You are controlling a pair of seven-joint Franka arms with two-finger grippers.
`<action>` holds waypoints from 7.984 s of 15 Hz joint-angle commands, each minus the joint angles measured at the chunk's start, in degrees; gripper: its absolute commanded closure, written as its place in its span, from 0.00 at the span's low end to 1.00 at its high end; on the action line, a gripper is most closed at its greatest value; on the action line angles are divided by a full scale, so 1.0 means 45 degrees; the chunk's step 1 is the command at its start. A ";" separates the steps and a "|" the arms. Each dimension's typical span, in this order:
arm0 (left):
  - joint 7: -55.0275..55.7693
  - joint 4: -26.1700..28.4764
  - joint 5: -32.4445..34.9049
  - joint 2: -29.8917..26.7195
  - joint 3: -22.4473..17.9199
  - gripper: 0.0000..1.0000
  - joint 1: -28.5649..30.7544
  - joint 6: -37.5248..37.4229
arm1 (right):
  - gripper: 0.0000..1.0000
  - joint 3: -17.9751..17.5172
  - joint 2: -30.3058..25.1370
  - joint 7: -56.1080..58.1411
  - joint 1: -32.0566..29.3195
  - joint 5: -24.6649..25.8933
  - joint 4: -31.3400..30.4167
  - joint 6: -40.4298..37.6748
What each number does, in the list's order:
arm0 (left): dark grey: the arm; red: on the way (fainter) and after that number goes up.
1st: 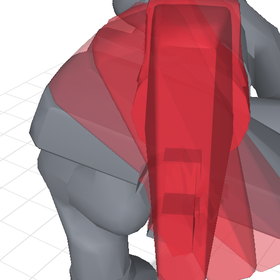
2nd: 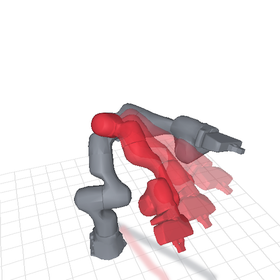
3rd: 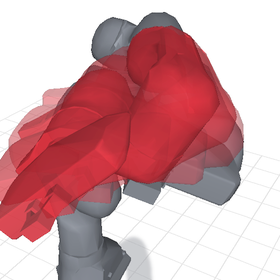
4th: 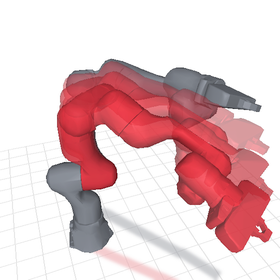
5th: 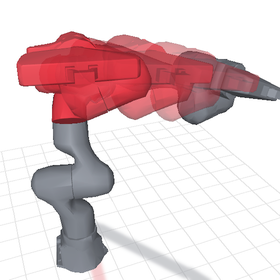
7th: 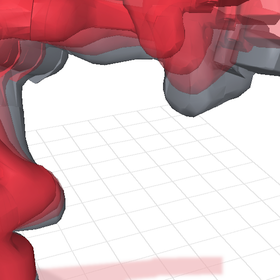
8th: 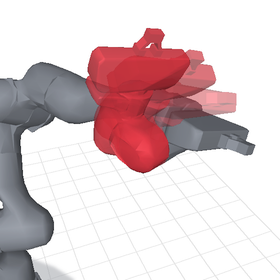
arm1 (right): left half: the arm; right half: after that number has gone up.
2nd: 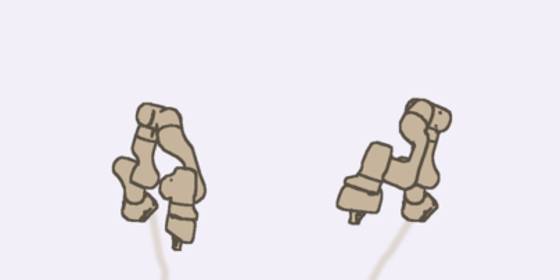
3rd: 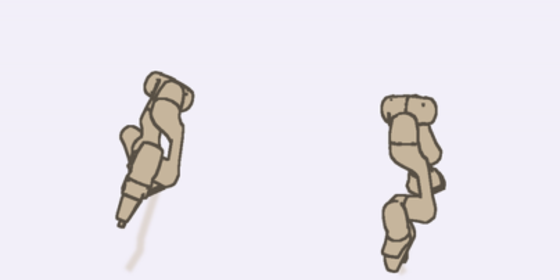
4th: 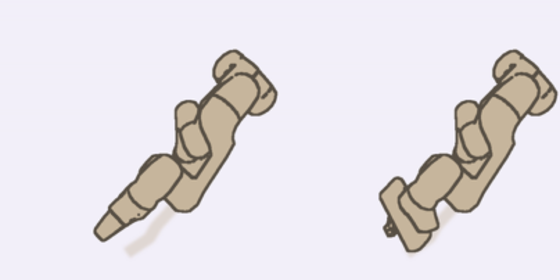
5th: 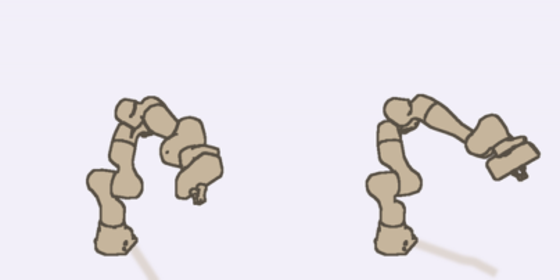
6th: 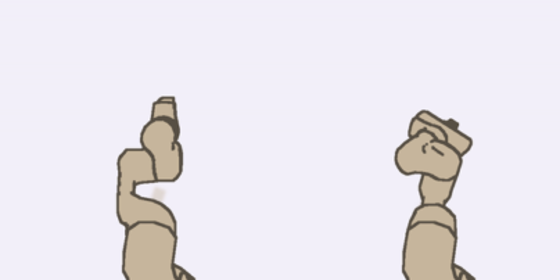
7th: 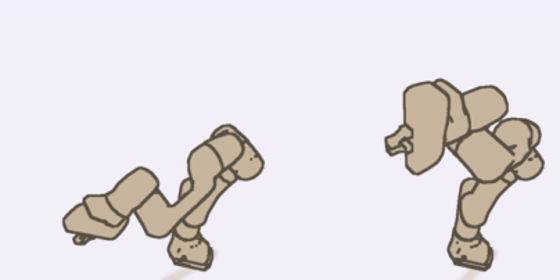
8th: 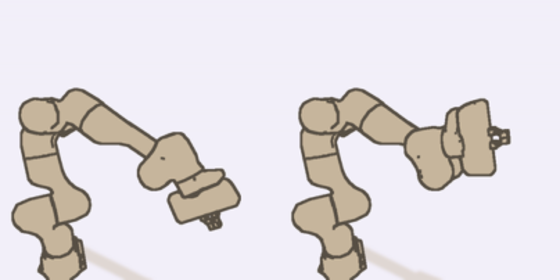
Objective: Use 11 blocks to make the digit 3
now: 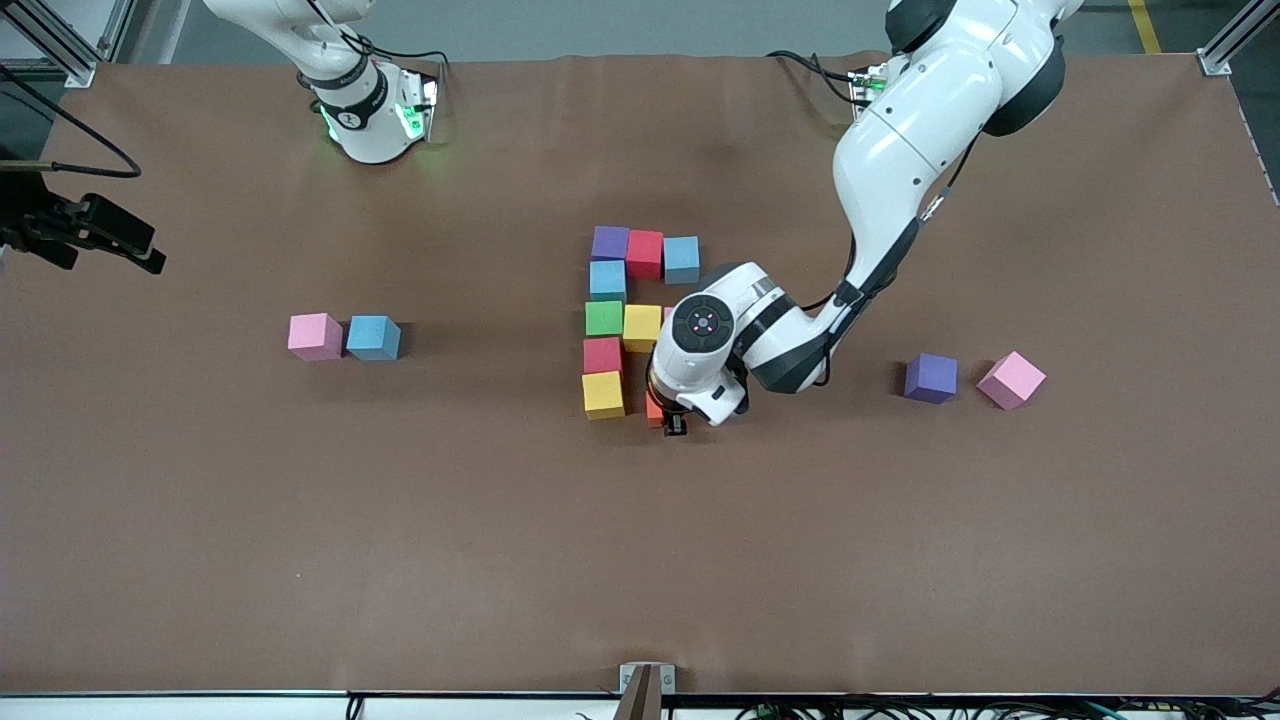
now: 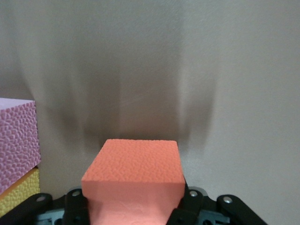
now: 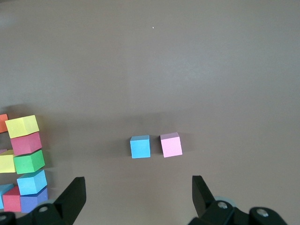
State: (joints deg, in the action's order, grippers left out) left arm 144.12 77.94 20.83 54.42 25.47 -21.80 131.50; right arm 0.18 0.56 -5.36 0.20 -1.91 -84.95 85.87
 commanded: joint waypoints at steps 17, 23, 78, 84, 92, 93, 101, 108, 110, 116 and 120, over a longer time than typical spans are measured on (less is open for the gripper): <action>0.0767 -0.1011 -0.0175 0.0622 -0.0522 0.65 -0.1209 -0.0003 | 0.00 -0.0099 0.0031 0.0096 -0.0123 0.0054 0.0148 0.0078; 0.0610 -0.1011 -0.0136 0.0583 -0.0542 0.00 -0.1248 0.0056 | 0.00 -0.0099 0.0031 0.0077 -0.0143 -0.0005 0.0148 0.0078; -2.2629 0.7249 -0.2285 -1.0140 -0.0366 0.00 0.8360 -0.4065 | 0.00 -0.0099 0.0031 0.0077 -0.0123 0.0015 0.0148 0.0078; -2.4797 0.8361 -0.2285 -1.0140 -0.0347 0.00 0.9357 -0.3326 | 0.00 -0.0118 0.0031 0.0077 -0.0123 0.0015 0.0148 0.0078; -2.5345 1.0043 -0.2265 -0.9322 -0.0269 0.00 0.9319 -0.0219 | 0.00 -0.0118 0.0031 0.0077 -0.0084 -0.0004 0.0148 0.0078; -2.5869 1.0043 -0.2265 -0.9126 0.0022 0.00 0.9337 -0.0043 | 0.00 -0.0118 0.0031 0.0077 -0.0084 0.0015 0.0148 0.0078; -2.8529 1.0024 -0.2265 -0.7759 0.0298 0.00 0.9377 0.0856 | 0.00 -0.0118 0.0031 0.0077 -0.0084 0.0015 0.0148 0.0078; -2.9409 0.9906 -0.2246 -0.6528 0.0279 0.01 0.9435 0.1579 | 0.00 -0.0118 0.0031 0.0077 -0.0065 0.0015 0.0148 0.0078; -2.9429 0.9945 -0.2207 -0.6293 0.0278 0.08 0.9435 0.1657 | 0.00 -0.0118 0.0031 0.0077 -0.0045 0.0015 0.0148 0.0078; -2.9156 0.9848 -0.2245 -0.6019 0.0298 0.63 0.9260 0.1697 | 0.00 -0.0118 0.0031 0.0077 -0.0045 0.0015 0.0148 0.0078; -2.7774 0.9186 -0.2265 -0.6038 0.0628 0.88 0.9084 0.1619 | 0.00 -0.0118 0.0031 0.0077 -0.0045 0.0015 0.0148 0.0078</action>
State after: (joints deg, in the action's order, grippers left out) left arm 15.84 121.36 11.75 27.21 27.15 19.80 139.12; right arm -0.07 0.57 -5.34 0.21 -1.91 -84.79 86.34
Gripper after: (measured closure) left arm 0.432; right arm 0.000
